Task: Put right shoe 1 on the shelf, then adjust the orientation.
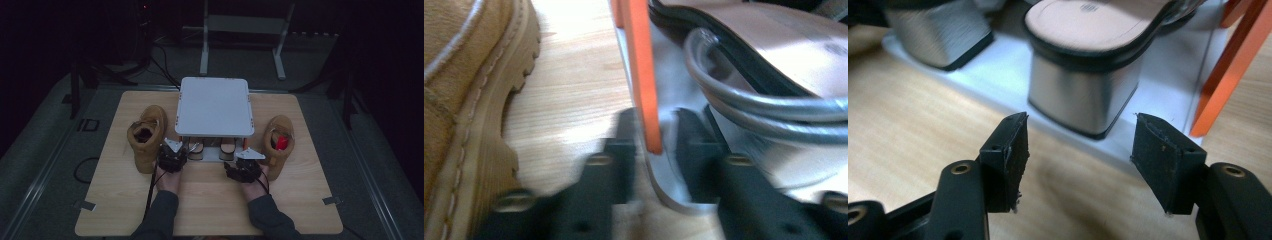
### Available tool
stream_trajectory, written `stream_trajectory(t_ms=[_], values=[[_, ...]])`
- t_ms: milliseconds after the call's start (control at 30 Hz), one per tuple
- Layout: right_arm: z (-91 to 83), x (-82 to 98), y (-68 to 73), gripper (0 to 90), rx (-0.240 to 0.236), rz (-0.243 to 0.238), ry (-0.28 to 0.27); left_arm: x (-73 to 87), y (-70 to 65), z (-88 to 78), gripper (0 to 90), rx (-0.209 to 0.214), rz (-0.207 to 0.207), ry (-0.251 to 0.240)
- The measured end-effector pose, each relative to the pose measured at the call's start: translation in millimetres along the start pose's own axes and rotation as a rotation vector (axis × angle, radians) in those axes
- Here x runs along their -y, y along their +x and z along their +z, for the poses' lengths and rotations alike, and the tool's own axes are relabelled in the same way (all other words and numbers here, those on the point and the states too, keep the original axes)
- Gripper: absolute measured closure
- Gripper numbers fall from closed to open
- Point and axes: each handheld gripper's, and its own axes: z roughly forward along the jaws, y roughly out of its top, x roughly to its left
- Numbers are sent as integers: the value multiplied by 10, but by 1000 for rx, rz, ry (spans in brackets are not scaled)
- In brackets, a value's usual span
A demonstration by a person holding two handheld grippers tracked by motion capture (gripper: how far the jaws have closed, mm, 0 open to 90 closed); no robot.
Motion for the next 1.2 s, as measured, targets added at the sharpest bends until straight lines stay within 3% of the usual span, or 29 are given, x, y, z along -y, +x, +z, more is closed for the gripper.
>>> stream_trajectory(t_ms=[100,200,467,733,1067,1200], values=[[-58,40,25,388,-10,-31,10,40,3,-77,581,7,11,13],[-114,90,29,387,-20,-58,20,62,40,-164,565,13,5,9],[-246,234,37,383,-42,-99,40,98,81,-404,522,25,43,-20],[-361,378,2,371,-58,-99,54,117,135,-617,489,83,61,-47],[-384,397,7,365,-51,-102,52,136,221,-855,489,139,73,-73],[-387,397,-6,364,-56,-90,49,150,300,-919,490,164,98,-65]])
